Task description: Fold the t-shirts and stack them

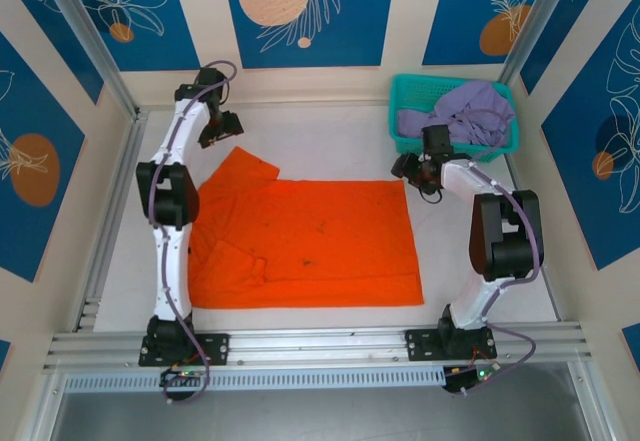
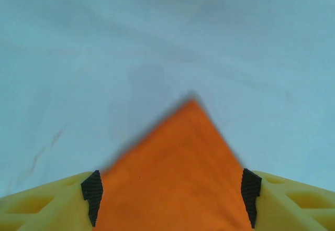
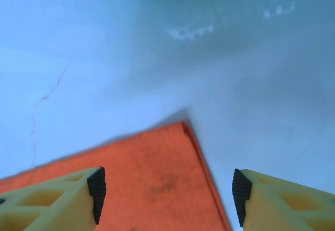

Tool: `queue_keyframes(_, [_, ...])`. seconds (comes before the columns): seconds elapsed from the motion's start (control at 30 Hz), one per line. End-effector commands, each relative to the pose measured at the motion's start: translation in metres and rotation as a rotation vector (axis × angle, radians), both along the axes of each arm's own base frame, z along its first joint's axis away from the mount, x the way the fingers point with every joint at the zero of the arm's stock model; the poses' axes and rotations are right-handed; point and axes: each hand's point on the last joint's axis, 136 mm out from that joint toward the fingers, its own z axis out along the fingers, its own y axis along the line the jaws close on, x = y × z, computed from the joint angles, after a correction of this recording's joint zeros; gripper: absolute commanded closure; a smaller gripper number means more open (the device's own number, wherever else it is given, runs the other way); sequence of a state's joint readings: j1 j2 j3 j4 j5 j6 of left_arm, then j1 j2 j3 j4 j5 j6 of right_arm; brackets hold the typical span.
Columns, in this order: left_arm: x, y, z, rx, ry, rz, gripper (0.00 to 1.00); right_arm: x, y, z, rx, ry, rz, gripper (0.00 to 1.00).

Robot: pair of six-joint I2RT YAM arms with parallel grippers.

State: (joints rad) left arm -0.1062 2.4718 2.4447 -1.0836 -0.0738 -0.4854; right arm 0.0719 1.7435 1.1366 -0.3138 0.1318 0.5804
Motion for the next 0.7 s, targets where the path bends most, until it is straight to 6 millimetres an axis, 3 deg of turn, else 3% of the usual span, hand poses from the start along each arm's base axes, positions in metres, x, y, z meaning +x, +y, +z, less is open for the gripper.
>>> queue_keyframes(0.0, [0.01,0.005,-0.022,0.064,0.037,-0.077,0.3,0.017,0.013,0.01,0.04,-0.069,0.09,0.33])
queue_keyframes(0.13, [0.026,0.004,-0.048,0.09,0.015,-0.118,0.31,0.023,0.02,0.002,0.032,-0.043,0.13,0.38])
queue_keyframes(0.27, [0.03,-0.006,-0.07,0.064,0.027,-0.16,0.35,0.026,0.017,-0.001,0.023,-0.055,0.112,0.38])
queue_keyframes(0.5, [0.028,-0.022,-0.088,0.065,0.046,-0.208,0.41,0.026,0.012,-0.008,0.049,-0.045,0.081,0.39])
queue_keyframes(0.67, [0.032,-0.033,-0.087,0.047,0.025,-0.224,0.48,0.024,0.005,-0.019,0.025,-0.009,0.049,0.43])
